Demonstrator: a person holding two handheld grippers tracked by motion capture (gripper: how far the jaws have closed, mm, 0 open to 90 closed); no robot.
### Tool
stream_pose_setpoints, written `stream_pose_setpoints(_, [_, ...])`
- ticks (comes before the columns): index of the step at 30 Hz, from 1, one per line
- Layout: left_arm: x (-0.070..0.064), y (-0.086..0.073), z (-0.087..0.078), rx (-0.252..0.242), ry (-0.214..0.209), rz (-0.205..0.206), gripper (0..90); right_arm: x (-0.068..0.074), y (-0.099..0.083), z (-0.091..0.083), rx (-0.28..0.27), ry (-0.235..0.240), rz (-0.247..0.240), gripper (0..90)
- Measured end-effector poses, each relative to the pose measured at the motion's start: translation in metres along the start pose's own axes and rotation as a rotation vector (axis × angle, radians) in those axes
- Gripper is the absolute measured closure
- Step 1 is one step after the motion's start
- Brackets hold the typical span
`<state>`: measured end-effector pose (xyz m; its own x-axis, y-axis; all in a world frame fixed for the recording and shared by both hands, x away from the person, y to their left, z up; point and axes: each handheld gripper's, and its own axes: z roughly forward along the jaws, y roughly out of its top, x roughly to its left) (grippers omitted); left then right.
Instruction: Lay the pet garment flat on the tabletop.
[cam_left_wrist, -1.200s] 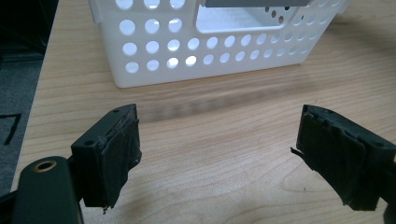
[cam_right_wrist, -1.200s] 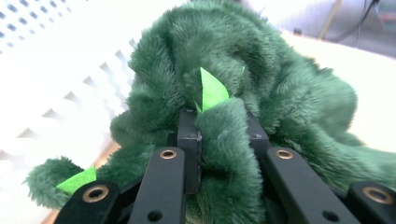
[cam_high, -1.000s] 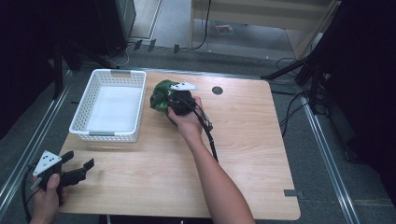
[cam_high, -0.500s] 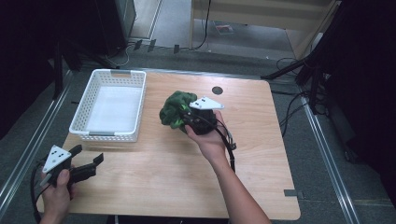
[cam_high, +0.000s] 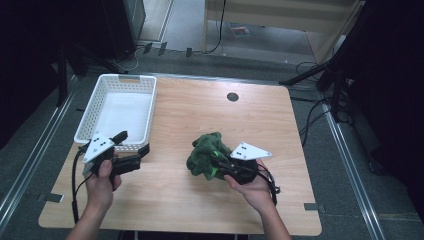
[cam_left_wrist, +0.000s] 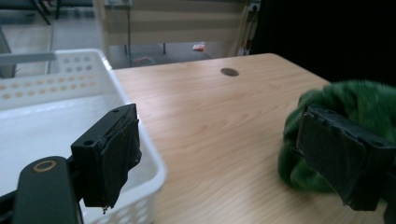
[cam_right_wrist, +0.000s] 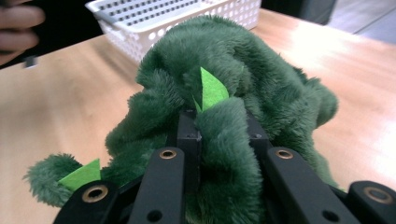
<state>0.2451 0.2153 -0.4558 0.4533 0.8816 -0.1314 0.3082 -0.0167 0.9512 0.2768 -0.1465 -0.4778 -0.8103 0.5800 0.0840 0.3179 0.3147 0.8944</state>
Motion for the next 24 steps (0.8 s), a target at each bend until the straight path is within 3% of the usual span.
stream_pose_setpoints(5, [-0.019,0.003,0.017,-0.009,-0.053,-0.001,14.1,-0.006,-0.019,-0.015,0.058,0.013,-0.029,74.5])
stream_pose_setpoints(6, [-0.027,-0.001,0.024,0.015,-0.074,0.033,14.1,-0.012,-0.032,-0.02,0.107,0.033,-0.037,70.1])
stream_pose_setpoints(7, [-0.027,-0.001,0.024,0.015,-0.074,0.033,14.0,-0.012,-0.032,-0.02,0.107,0.033,-0.037,70.1])
stream_pose_setpoints(8, [-0.031,-0.004,0.026,0.036,-0.088,0.053,14.0,-0.016,-0.038,-0.022,0.138,0.05,-0.026,65.6])
stream_pose_setpoints(9, [-0.033,-0.01,0.028,0.054,-0.105,0.07,14.0,-0.023,-0.045,-0.024,0.205,0.081,0.0,39.2])
stream_pose_setpoints(11, [-0.031,-0.014,0.029,0.059,-0.108,0.053,14.0,-0.029,-0.044,-0.026,0.261,0.113,0.046,14.1])
stream_pose_setpoints(12, [-0.031,-0.014,0.029,0.059,-0.108,0.053,14.1,-0.029,-0.044,-0.026,0.261,0.113,0.046,14.1])
stream_pose_setpoints(13, [-0.028,-0.017,0.03,0.061,-0.114,0.025,14.1,-0.029,-0.038,-0.034,0.254,0.109,0.042,14.7])
stream_pose_setpoints(16, [-0.026,-0.018,0.031,0.062,-0.121,0.019,14.1,-0.029,-0.028,-0.043,0.219,0.104,0.034,14.0])
stream_pose_setpoints(17, [-0.027,-0.018,0.031,0.064,-0.12,0.019,14.1,-0.031,-0.017,-0.053,0.158,0.095,0.055,16.8])
stream_pose_setpoints(19, [-0.027,-0.018,0.031,0.061,-0.127,0.013,14.1,-0.037,-0.008,-0.055,0.113,0.054,0.122,21.3])
stream_pose_setpoints(20, [-0.027,-0.018,0.031,0.06,-0.126,0.015,14.1,-0.037,-0.008,-0.055,0.113,0.054,0.122,21.3])
stream_pose_setpoints(21, [-0.029,-0.019,0.032,0.063,-0.129,0.016,14.1,-0.048,-0.001,-0.046,0.109,-0.098,0.272,27.4])
stream_pose_setpoints(22, [-0.029,-0.019,0.033,0.065,-0.131,0.022,14.1,-0.052,-0.001,-0.04,0.119,-0.148,0.328,27.9])
stream_pose_setpoints(23, [-0.029,-0.019,0.033,0.065,-0.131,0.022,14.1,-0.052,-0.001,-0.04,0.119,-0.148,0.328,27.9])
stream_pose_setpoints(24, [-0.031,-0.021,0.035,0.072,-0.134,0.025,14.1,-0.062,-0.003,-0.018,0.148,-0.236,0.455,28.1])
